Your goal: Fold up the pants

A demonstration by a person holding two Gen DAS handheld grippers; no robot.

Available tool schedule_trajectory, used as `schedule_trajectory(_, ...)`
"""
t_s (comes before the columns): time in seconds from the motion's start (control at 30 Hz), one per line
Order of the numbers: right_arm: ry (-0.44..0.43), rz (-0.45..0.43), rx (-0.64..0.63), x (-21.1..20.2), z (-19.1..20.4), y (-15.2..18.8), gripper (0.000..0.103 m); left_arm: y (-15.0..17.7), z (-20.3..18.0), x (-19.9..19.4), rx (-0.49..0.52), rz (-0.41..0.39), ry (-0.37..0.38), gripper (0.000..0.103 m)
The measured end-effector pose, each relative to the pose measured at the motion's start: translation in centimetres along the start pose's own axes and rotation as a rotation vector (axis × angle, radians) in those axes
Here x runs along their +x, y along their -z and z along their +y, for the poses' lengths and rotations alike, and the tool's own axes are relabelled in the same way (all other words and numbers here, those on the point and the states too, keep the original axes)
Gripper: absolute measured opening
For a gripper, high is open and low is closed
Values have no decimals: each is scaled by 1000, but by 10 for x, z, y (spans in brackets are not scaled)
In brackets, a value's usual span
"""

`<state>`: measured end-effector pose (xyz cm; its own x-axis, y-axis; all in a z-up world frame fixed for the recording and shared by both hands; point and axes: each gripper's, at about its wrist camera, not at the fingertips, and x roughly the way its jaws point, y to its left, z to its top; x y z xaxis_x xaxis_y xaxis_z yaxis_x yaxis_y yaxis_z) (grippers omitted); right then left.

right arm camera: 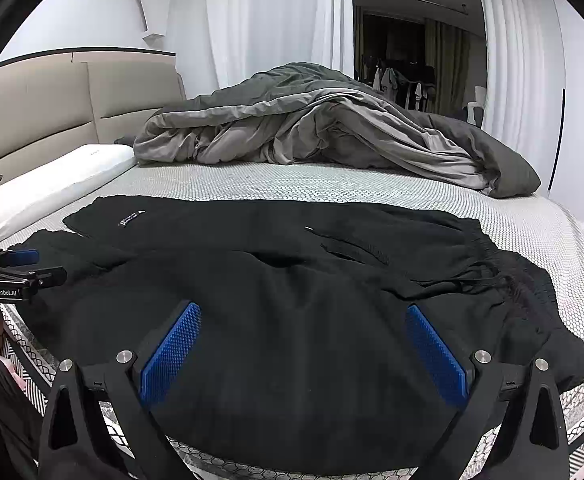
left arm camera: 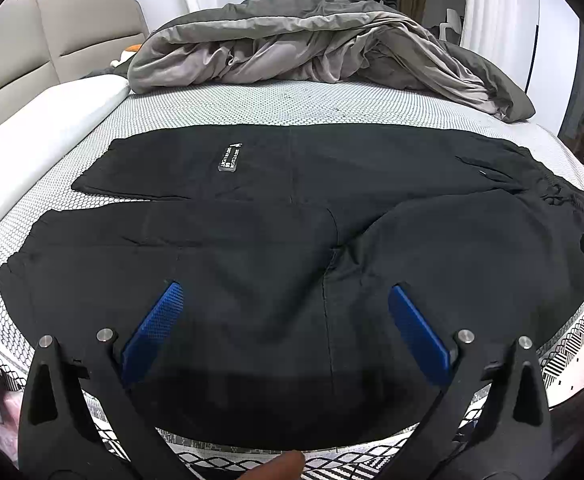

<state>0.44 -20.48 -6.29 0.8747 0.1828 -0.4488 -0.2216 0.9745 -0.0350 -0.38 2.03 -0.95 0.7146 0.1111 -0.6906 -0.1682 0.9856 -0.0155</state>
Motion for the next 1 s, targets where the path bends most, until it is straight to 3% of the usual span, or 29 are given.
schedule_trajectory(0.67,56,2,69,-4,-28,3,103,-4,15,1,-60,-18,19,102)
schedule_trajectory(1.0,110,-9,186,-10,-70,10,103,-6,45,-9,-120,-124,31,102)
